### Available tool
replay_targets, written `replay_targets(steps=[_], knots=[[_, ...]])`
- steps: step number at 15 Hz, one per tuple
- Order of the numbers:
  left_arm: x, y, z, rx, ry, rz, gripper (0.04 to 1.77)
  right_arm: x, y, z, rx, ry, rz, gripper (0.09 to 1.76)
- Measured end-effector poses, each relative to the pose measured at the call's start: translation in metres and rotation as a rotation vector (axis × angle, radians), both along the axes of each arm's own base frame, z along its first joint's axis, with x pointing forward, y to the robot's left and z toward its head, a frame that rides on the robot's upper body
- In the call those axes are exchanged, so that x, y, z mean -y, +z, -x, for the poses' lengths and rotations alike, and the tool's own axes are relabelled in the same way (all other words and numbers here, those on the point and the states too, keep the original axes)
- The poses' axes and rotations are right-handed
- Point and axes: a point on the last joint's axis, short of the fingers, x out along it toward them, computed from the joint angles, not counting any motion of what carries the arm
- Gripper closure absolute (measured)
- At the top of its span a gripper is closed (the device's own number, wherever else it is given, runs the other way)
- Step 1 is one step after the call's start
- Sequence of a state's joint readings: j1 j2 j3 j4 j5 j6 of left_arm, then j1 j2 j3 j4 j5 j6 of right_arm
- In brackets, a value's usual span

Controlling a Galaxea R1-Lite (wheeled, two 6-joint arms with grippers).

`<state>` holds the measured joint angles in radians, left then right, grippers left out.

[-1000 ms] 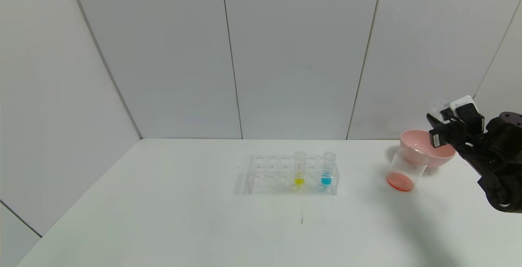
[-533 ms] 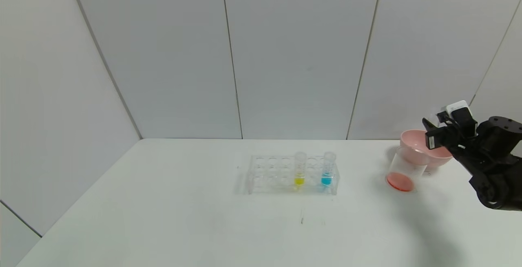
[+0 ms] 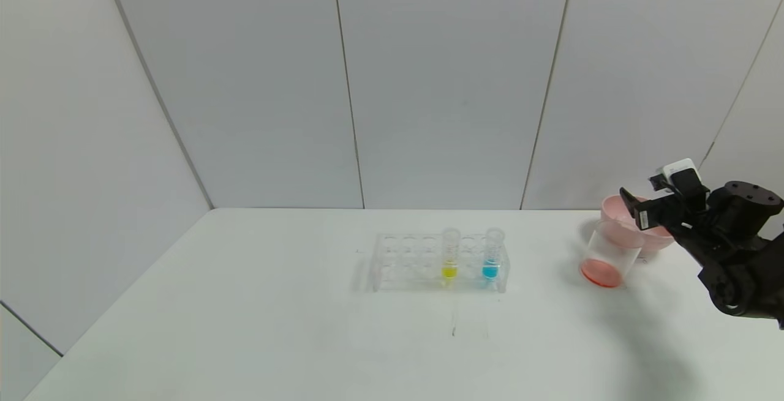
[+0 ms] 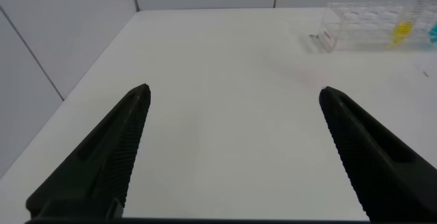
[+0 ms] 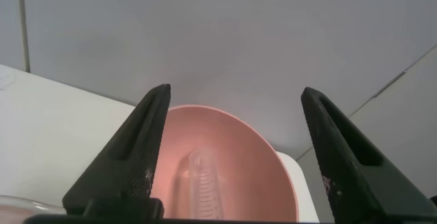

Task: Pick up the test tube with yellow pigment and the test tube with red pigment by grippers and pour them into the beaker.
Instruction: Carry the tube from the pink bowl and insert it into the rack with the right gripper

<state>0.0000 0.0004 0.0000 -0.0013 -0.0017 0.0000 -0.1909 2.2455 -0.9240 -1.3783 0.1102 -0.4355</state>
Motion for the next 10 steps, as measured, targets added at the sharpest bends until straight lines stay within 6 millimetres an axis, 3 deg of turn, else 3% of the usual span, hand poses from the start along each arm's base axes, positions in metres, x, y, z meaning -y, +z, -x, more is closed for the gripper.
replay_targets(steps=[4,7,10], knots=[[0.0,0.0,0.0,0.0,0.0,0.0,0.05,-0.006,0.019,0.008,0.022,0.02,-0.046,0.34],[0.0,0.0,0.0,0.0,0.0,0.0,0.05,-0.021,0.052,0.024,0.001,0.058,-0.174,0.28],[0.0,0.0,0.0,0.0,0.0,0.0,0.05,-0.042,0.09,0.056,-0.058,0.1,-0.282,0.23]])
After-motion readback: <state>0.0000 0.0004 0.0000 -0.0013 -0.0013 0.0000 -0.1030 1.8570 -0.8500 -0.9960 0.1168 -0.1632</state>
